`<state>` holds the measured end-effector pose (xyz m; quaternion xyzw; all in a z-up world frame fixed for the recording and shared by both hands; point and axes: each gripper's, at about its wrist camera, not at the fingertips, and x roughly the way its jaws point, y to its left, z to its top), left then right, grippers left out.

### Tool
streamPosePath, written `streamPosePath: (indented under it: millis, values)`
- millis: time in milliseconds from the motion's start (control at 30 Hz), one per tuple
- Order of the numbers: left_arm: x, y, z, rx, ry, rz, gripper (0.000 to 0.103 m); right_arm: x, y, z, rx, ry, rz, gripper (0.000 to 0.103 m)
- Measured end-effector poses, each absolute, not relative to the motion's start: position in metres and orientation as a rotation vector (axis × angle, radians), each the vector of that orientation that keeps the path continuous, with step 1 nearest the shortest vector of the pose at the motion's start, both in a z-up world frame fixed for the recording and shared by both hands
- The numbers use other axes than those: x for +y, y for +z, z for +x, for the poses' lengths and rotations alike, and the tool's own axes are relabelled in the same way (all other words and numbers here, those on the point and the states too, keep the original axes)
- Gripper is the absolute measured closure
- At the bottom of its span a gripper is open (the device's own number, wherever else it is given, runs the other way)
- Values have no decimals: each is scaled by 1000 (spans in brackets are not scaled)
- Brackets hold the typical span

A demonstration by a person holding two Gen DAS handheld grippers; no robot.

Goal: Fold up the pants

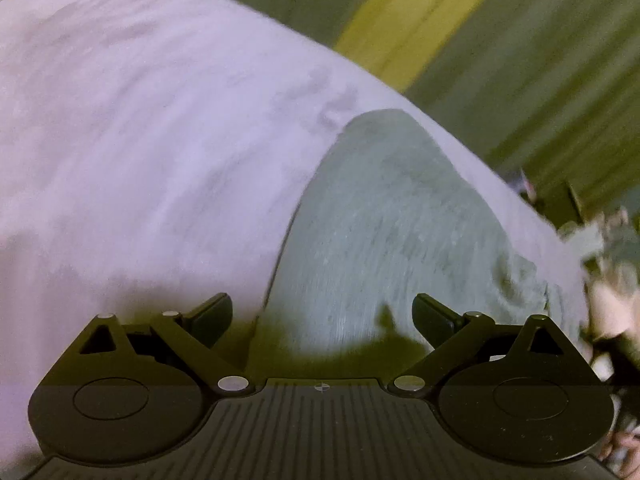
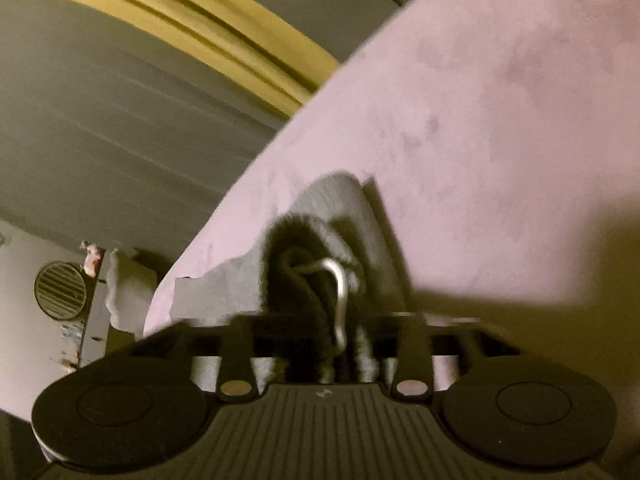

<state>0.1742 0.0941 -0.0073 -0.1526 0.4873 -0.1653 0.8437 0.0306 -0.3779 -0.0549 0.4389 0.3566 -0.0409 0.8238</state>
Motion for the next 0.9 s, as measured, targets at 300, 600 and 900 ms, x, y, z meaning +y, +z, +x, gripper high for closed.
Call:
streamPosePath:
  millis: [300,600,900]
  values:
    - [69,-38,241,1179,-629,-227,3,-389,-81,49,804,161,1021,5]
    - [63,-50,273,1248,-868,-194,0,-384,-110,95,904,329,1025,4]
    - [84,-56,293,1279,-879,-324,0,-398,-111,94,969,381,1014,5]
